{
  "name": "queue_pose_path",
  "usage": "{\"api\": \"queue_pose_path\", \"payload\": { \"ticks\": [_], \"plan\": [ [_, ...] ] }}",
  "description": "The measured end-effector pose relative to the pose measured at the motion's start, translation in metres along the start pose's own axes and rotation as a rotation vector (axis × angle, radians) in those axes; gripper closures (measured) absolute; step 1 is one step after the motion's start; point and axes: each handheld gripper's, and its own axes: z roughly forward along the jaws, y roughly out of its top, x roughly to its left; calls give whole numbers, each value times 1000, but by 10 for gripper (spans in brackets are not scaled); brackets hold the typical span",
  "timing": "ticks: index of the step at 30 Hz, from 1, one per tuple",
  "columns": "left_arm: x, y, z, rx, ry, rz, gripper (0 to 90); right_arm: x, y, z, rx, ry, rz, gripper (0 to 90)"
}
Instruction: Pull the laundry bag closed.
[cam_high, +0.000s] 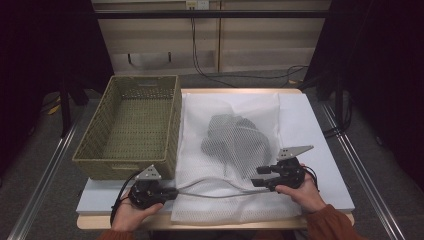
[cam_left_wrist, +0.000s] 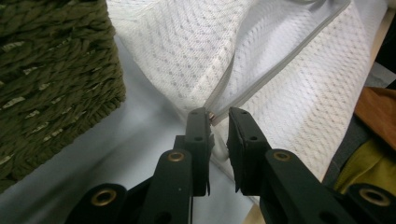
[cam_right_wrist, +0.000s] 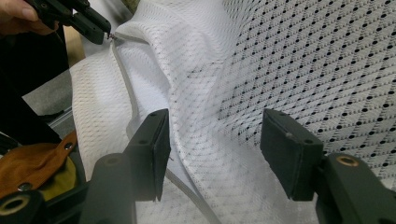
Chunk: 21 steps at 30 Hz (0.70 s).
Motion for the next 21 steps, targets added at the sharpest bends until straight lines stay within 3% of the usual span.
{"api": "queue_pose_path", "payload": {
  "ticks": [13, 21],
  "plan": [
    [-6, 9, 5, -44, -7, -25, 750, 0, 0, 1, 2, -2, -4, 425],
    [-9, 13, 14, -27, -14, -31, 699, 0, 0, 1, 3, -1, -6, 425]
  ]
}}
